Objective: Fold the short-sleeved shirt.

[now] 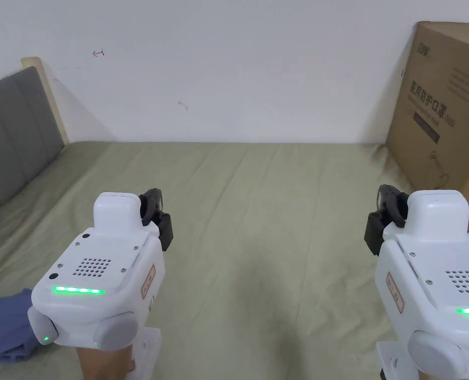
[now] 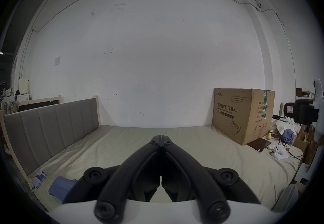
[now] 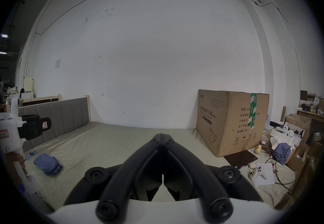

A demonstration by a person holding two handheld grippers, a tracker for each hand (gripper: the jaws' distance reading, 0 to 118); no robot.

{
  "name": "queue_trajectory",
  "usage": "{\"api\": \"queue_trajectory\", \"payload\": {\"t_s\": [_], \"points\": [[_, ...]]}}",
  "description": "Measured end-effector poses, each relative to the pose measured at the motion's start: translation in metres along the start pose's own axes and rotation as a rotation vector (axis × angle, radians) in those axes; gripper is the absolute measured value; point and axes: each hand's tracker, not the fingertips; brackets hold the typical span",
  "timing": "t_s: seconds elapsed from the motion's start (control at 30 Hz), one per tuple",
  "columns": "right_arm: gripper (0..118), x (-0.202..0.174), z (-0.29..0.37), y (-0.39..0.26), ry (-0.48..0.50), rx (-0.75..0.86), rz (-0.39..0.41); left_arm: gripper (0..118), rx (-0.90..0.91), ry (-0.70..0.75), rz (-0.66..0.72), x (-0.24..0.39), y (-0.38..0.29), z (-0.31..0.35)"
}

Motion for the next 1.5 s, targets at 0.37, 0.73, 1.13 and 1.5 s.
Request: {"api": "queue_trajectory", "payload": {"t_s": [0.37, 0.73, 1.13, 1.5], "points": [[0, -0.0006, -0.0010, 0.0004, 0.002, 0.001, 0.002, 0, -0.007, -0.002, -0.009, 0.0010, -0.0015, -0.0006], [0, -0.0024, -0.0017, 0.0007, 0.009, 0.003, 0.015, 0, -0.009, 0.000, -0.014, -0.0009, -0.0022, -0.0006], [0, -0.0032, -0.0019, 0.0013, 0.012, 0.002, 0.013, 0, -0.009, -0.001, -0.010, -0.0032, -0.0028, -0.0004], [2, -0.0057, -0.0024, -0.0003, 0.014, -0.010, 0.011, 12, -0.012, 0.016, -0.014, -0.0032, -0.0035, -0.0013]]}}
